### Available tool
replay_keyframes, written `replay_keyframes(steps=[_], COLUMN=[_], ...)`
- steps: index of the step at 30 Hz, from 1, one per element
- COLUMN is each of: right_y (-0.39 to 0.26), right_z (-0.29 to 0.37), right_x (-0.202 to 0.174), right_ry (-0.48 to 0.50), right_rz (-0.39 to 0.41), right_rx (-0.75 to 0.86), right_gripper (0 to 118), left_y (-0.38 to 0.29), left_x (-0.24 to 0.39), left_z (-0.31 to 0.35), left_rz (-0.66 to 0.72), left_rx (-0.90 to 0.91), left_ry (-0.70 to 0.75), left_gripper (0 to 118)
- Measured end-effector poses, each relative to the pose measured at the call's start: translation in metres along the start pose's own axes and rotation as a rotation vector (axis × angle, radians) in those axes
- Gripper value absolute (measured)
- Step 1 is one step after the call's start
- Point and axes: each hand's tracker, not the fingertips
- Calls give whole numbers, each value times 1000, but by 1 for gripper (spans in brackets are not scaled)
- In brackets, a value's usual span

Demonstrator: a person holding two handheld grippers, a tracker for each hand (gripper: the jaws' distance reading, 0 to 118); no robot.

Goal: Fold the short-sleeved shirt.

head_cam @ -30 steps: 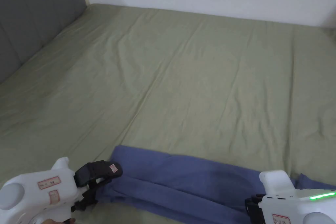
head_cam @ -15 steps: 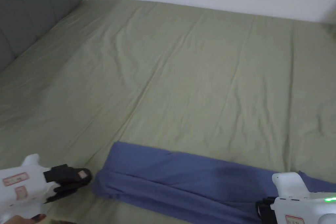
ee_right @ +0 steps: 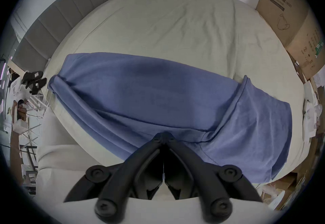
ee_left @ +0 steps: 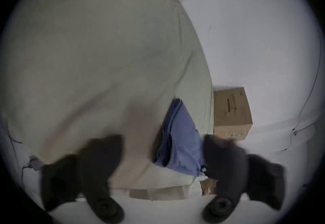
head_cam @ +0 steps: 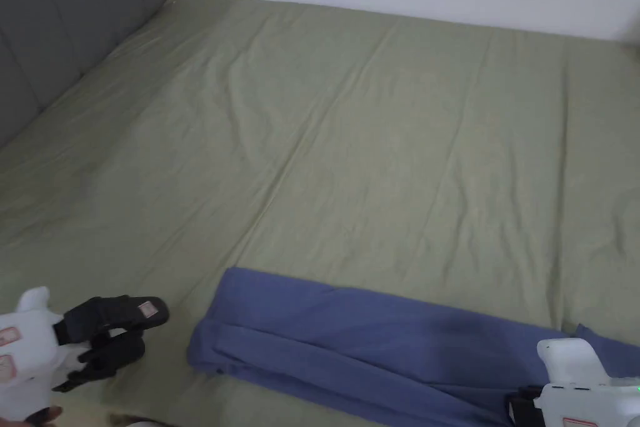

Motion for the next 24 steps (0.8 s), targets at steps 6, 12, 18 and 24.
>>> replay_keyframes(steps=[6, 12, 18, 24], right_y=[0, 0, 0, 3], right_z=[1, -3, -4, 0], right_x=[3, -1, -5, -5], right_ry=[10, 15, 27, 39], right_rz=[-14, -10, 6, 0], right_rx=[6, -2, -10, 1], right_gripper=[0, 0, 0, 0], left_y=[-12, -16, -12, -2], left_x=[9, 1, 10, 3], left_z=[-45, -71, -77, -61], left_rz=[-1, 126, 34, 102], left_rx=[-70, -164, -150, -120], left_ry=[-59, -218, -7, -136], left_gripper=[115, 114, 6, 6])
